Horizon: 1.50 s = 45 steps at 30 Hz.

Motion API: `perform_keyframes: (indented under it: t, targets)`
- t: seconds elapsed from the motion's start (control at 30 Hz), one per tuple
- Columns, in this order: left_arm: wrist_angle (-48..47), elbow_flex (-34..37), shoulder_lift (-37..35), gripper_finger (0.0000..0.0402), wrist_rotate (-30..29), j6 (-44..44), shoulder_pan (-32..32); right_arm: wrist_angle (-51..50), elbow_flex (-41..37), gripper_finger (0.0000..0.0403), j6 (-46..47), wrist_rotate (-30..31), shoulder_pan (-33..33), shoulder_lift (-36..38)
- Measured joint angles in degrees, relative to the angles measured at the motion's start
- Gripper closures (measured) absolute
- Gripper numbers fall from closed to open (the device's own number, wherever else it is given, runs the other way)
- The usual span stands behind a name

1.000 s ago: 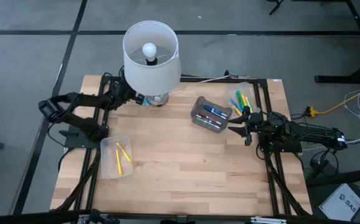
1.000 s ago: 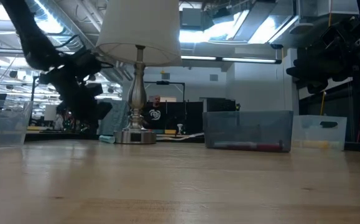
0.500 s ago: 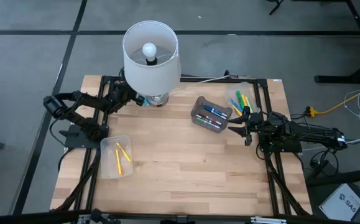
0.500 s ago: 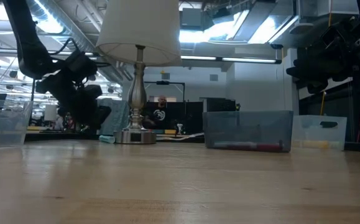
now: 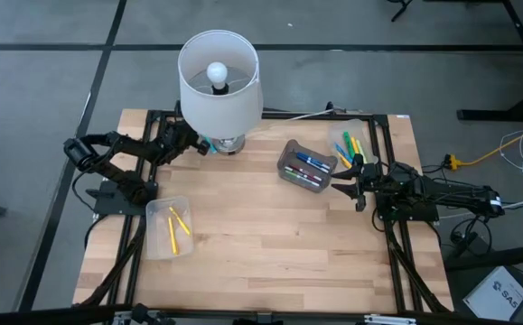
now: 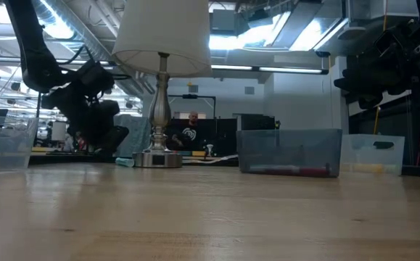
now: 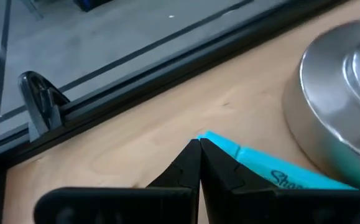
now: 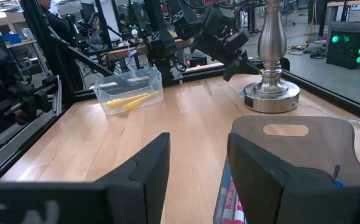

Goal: Pick & Place Markers
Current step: Put the light blue highlighter pen into the right transparent bin

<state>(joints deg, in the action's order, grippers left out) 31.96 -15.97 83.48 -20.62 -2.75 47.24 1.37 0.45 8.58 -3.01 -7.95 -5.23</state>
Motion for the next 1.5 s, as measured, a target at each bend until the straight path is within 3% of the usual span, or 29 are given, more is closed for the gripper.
perform_keyframes:
  t: [0.23, 0.4, 0.73, 0.97, 1.5]
  targets:
    - [0.0, 0.0, 0.0, 0.04, 0.0, -0.5, 0.0, 0.0, 0.0, 0.0243, 0.0, 0.0, 0.0, 0.0]
    - [0.0, 0.0, 0.0, 0.04, 4.1, -0.3, -0.5, 0.0, 0.0, 0.0243, 0.0, 0.0, 0.0, 0.0]
    - [3.6, 0.0, 5.4, 0.04, -2.4, 1.6, -5.3, 0.0, 0.0, 0.0243, 0.0, 0.0, 0.0, 0.0]
    - [4.6, -0.8, 9.2, 0.04, -2.4, 1.6, -7.5, 0.0, 0.0, 0.0243, 0.0, 0.0, 0.0, 0.0]
    - [3.9, -0.8, 9.3, 0.04, -1.8, 0.8, -17.3, 0.0, 0.0, 0.0243, 0.0, 0.0, 0.0, 0.0]
